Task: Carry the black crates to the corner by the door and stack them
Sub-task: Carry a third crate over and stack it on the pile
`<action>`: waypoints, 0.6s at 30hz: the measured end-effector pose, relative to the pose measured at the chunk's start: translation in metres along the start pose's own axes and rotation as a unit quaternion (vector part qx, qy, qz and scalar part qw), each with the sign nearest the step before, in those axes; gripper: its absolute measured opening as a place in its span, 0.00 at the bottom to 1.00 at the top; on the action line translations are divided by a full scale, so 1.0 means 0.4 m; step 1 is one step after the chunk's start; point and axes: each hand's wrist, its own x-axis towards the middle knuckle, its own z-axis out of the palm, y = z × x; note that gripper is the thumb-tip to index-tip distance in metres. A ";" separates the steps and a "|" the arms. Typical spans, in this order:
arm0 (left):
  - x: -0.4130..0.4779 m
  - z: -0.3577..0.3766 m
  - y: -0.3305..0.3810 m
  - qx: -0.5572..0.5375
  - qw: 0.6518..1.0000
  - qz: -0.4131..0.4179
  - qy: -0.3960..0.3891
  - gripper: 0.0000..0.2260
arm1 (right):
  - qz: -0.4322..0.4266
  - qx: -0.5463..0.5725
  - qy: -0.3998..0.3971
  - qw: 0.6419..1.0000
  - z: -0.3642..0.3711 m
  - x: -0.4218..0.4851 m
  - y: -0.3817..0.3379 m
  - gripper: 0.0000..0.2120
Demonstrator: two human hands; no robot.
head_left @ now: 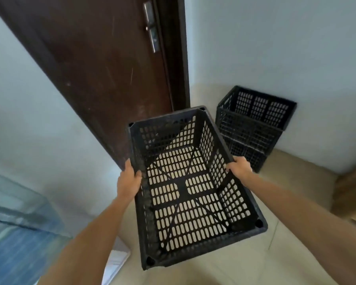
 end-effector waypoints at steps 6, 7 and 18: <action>0.239 0.024 0.285 0.045 0.997 0.061 0.001 0.26 | -0.022 0.065 0.075 0.995 -0.206 0.189 -0.110 0.13; 0.269 0.034 0.332 0.044 0.997 0.070 -0.002 0.26 | -0.030 0.072 0.082 0.994 -0.243 0.224 -0.124 0.13; 0.594 0.317 0.838 0.094 0.990 0.104 -0.029 0.22 | -0.024 0.091 0.131 0.987 -0.664 0.704 -0.221 0.18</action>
